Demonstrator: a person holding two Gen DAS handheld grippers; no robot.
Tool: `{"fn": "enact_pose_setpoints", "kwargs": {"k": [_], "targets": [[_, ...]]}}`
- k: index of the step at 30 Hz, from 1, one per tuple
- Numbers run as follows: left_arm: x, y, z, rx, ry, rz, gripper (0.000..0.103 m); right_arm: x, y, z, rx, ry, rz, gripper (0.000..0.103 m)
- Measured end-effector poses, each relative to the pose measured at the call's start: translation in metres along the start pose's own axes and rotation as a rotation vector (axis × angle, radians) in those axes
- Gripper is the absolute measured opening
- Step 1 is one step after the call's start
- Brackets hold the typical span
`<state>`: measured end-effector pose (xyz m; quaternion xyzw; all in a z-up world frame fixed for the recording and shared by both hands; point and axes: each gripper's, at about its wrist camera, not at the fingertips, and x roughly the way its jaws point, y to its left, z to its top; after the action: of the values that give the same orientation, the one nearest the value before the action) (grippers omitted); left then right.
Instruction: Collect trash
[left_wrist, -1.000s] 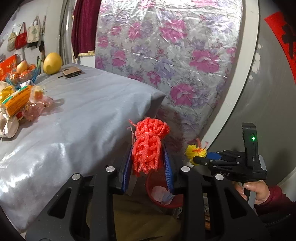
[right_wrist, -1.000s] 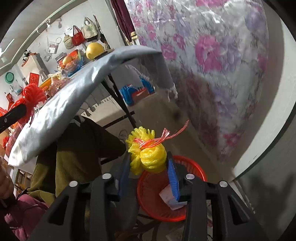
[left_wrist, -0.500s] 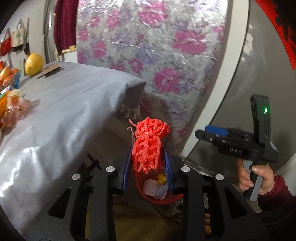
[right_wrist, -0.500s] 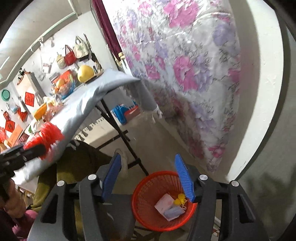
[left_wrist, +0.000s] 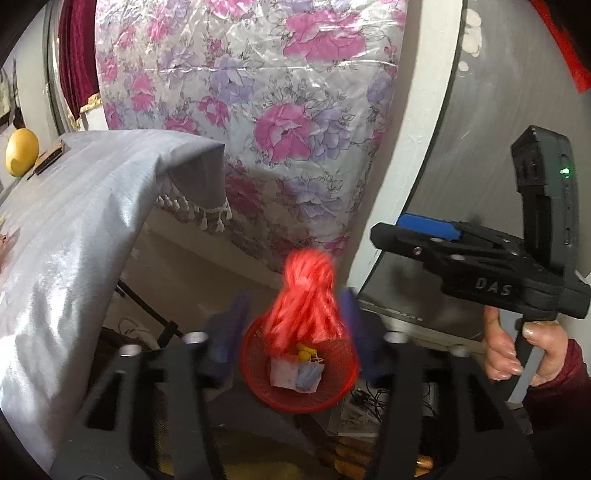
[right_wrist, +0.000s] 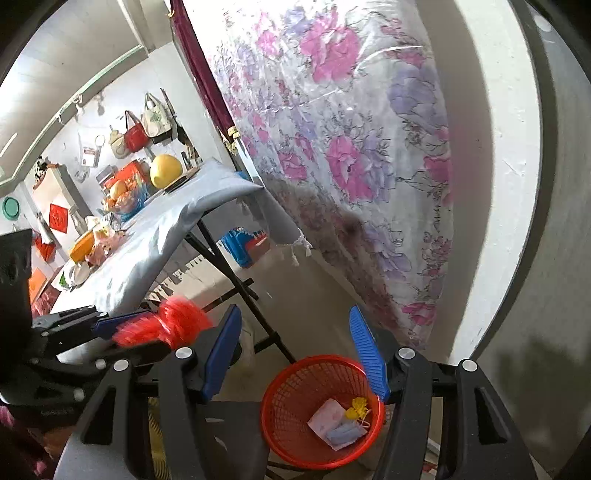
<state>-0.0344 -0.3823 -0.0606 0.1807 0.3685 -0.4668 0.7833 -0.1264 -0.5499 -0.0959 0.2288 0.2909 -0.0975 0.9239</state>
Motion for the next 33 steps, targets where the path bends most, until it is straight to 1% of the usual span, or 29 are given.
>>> {"fn": "enact_pose_setpoints", "kwargs": {"k": [2,4,6,8,13,17,20,25,26,28,33], "targets": [[-0.001,0.001,-0.001,-0.005,-0.008,0.018,0.08,-0.001,-0.003,0.001,0.006,-0.006,0.003,0.06],[-0.003,0.003,-0.001,-0.009,-0.02,0.046,0.085,-0.002,-0.004,0.001,0.012,-0.01,0.008,0.06],[-0.004,0.006,-0.002,-0.016,-0.024,0.064,0.086,-0.002,-0.004,0.0,0.013,-0.014,0.01,0.06],[-0.007,0.009,-0.005,-0.022,-0.029,0.082,0.091,-0.003,-0.004,0.0,0.012,-0.017,0.013,0.06],[-0.022,0.015,-0.017,-0.019,-0.067,0.164,0.093,-0.004,0.001,0.001,0.003,-0.022,0.018,0.062],[-0.036,0.021,-0.026,-0.028,-0.101,0.215,0.095,-0.005,0.009,0.001,-0.014,-0.024,0.026,0.063],[-0.046,0.027,-0.03,-0.046,-0.124,0.242,0.096,-0.005,0.016,0.002,-0.028,-0.026,0.035,0.066],[-0.063,0.046,-0.037,-0.111,-0.159,0.286,0.096,-0.006,0.03,0.005,-0.054,-0.031,0.057,0.068],[-0.066,0.05,-0.039,-0.125,-0.164,0.295,0.096,-0.007,0.035,0.006,-0.06,-0.036,0.061,0.069],[-0.072,0.057,-0.041,-0.146,-0.173,0.314,0.096,-0.009,0.042,0.007,-0.07,-0.047,0.067,0.078],[-0.091,0.083,-0.051,-0.221,-0.206,0.375,0.096,-0.009,0.063,0.011,-0.098,-0.051,0.104,0.082]]}}
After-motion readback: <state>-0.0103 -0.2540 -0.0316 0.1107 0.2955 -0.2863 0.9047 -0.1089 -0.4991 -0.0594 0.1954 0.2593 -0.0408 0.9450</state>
